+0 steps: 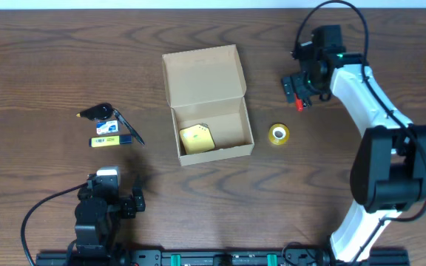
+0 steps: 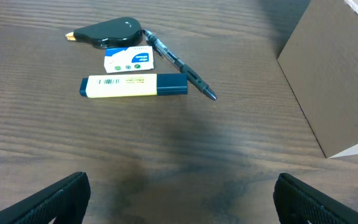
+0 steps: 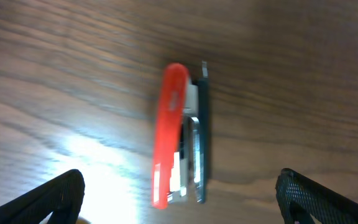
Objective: Pack container
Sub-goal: 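Move the right gripper to the red stapler and grasp it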
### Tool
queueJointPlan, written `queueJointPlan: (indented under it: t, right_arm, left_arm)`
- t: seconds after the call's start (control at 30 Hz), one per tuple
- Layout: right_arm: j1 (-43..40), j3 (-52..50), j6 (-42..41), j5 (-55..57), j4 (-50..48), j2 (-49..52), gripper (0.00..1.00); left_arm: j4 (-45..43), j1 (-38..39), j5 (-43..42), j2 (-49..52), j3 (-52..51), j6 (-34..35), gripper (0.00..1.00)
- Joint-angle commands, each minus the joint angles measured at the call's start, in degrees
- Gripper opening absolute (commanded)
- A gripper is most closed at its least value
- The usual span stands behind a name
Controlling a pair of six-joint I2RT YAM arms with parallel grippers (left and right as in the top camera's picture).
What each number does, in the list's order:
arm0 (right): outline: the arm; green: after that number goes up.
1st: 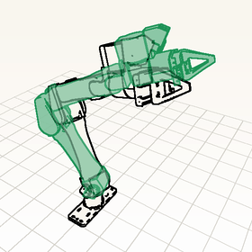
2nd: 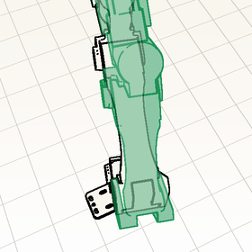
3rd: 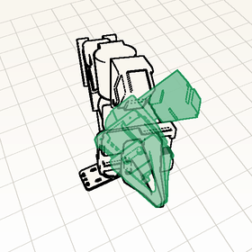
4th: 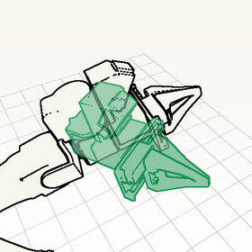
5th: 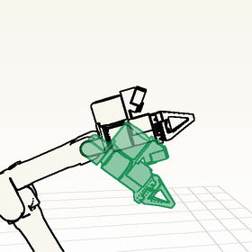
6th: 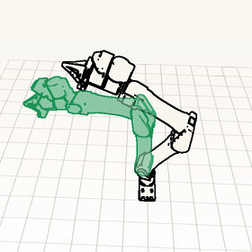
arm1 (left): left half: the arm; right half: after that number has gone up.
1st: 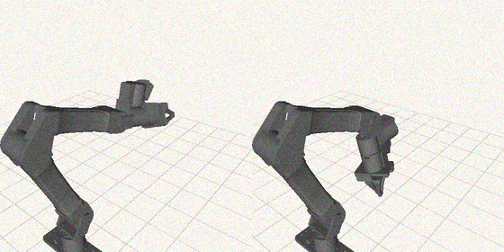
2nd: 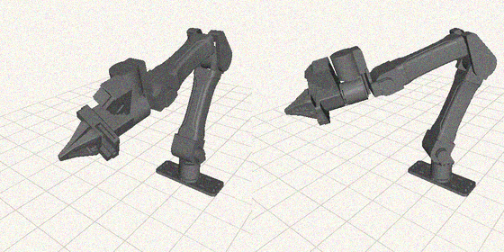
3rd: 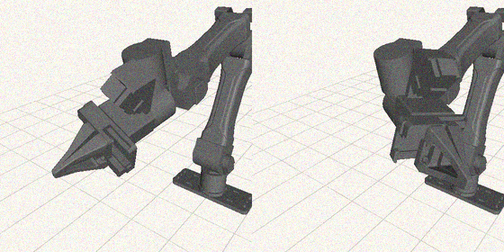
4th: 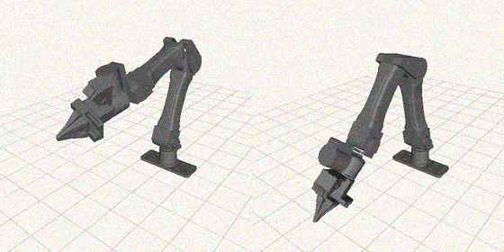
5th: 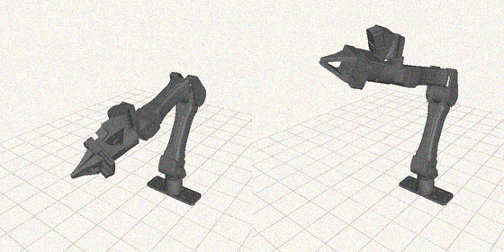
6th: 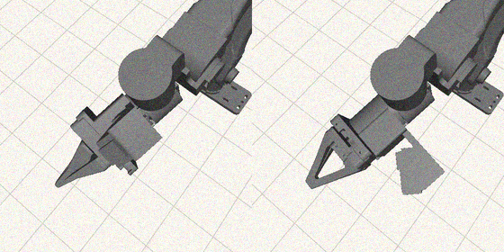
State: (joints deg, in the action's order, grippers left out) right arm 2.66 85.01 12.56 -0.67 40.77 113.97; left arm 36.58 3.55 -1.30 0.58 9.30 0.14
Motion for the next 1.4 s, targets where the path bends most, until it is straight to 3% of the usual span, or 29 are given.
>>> queueJointPlan:
  t: [0.0, 0.53, 1.37]
  right_arm:
    - [-2.1, 0.66, 3.82, -4.24, -0.55, 1.51, 0.99]
    - [-2.62, 0.66, 7.65, -6.88, -2.27, 5.97, 0.98]
    - [-1.88, 0.61, 7.65, -6.88, -7.37, 8.96, 0.84]
  left_arm:
    - [0.11, 0.24, 0.26, -0.37, -0.42, -0.33, 0.95]
    - [0.11, 0.24, 0.24, -0.37, -0.42, -0.33, 0.95]
    - [0.11, 0.24, 0.26, -0.37, -0.42, -0.35, 0.95]
